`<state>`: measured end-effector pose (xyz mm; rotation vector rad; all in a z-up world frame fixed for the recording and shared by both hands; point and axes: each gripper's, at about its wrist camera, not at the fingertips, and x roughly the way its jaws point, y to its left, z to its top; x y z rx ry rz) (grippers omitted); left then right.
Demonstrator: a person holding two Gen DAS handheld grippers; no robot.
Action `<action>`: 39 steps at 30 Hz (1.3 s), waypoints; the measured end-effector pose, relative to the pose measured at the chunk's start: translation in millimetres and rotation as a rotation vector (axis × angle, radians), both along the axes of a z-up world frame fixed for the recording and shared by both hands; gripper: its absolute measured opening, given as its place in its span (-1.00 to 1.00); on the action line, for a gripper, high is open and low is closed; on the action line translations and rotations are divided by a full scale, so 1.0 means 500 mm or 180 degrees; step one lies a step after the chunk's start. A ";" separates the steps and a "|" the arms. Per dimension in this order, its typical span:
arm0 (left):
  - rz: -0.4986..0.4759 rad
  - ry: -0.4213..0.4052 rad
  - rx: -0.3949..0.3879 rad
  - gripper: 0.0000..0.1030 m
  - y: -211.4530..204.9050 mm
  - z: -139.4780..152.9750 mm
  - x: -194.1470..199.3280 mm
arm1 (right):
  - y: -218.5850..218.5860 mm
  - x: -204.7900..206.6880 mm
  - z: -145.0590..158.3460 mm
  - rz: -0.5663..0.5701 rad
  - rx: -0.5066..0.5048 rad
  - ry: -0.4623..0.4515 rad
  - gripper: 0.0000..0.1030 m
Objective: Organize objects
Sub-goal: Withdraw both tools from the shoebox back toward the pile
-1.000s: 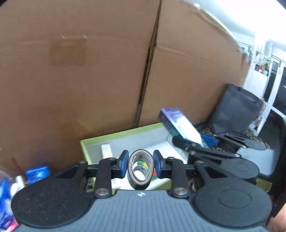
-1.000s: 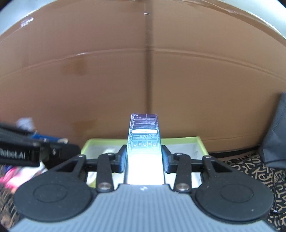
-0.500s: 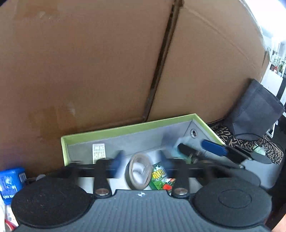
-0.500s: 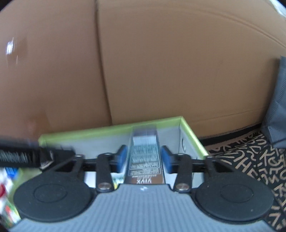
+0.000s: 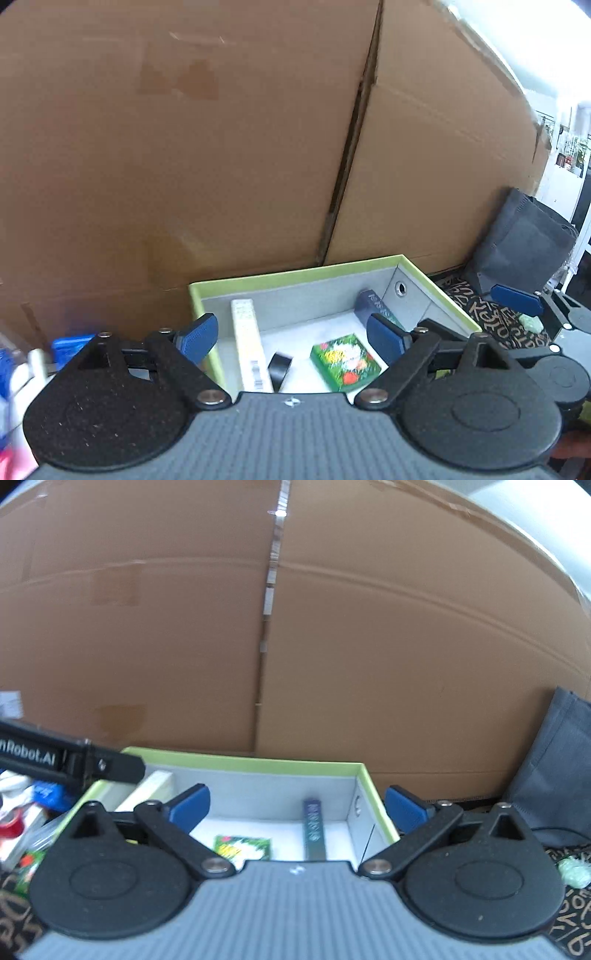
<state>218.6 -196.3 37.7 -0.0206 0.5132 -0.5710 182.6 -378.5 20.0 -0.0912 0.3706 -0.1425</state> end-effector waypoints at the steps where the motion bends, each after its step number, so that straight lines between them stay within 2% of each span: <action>1: 0.0016 -0.0025 0.0025 0.78 0.013 0.002 -0.018 | 0.014 -0.018 0.001 0.0047 -0.0035 0.0008 1.00; 4: 0.0063 -0.0052 0.0071 0.79 0.044 -0.006 -0.064 | 0.051 -0.066 -0.001 0.0176 -0.0090 0.0004 1.00; 7: 0.0127 0.0035 0.0129 0.79 0.079 -0.019 -0.105 | 0.090 -0.111 -0.011 0.0364 -0.0084 0.0033 1.00; 8: 0.0159 0.0082 0.0182 0.79 0.087 -0.027 -0.117 | 0.122 -0.157 -0.017 0.0416 -0.0083 0.0038 1.00; 10: 0.0220 0.0150 0.0242 0.79 0.106 -0.040 -0.142 | 0.136 -0.191 -0.028 0.0536 -0.0041 0.0047 1.00; 11: 0.0234 0.0169 0.0261 0.79 0.117 -0.047 -0.156 | 0.144 -0.230 -0.010 0.0581 -0.0018 0.0048 1.00; 16: 0.0368 0.0170 0.0305 0.79 0.184 -0.086 -0.225 | 0.197 -0.274 -0.043 0.0713 0.0122 0.0175 1.00; 19: 0.0556 0.0255 0.0294 0.79 0.225 -0.117 -0.248 | 0.215 -0.275 -0.069 0.0808 0.0216 0.0281 1.00; 23: 0.0731 0.0486 0.0136 0.79 0.294 -0.146 -0.265 | 0.247 -0.274 -0.104 0.0934 0.0376 0.0429 1.00; 26: 0.0916 0.0547 0.0083 0.79 0.335 -0.163 -0.269 | 0.281 -0.267 -0.123 0.1016 0.0419 0.0556 1.00; 33: 0.1165 0.0724 -0.0131 0.79 0.413 -0.180 -0.256 | 0.359 -0.234 -0.128 0.1225 0.0284 0.0631 1.00; 39: 0.1247 0.0806 -0.0245 0.79 0.449 -0.183 -0.235 | 0.409 -0.192 -0.134 0.1305 0.0209 0.0709 1.00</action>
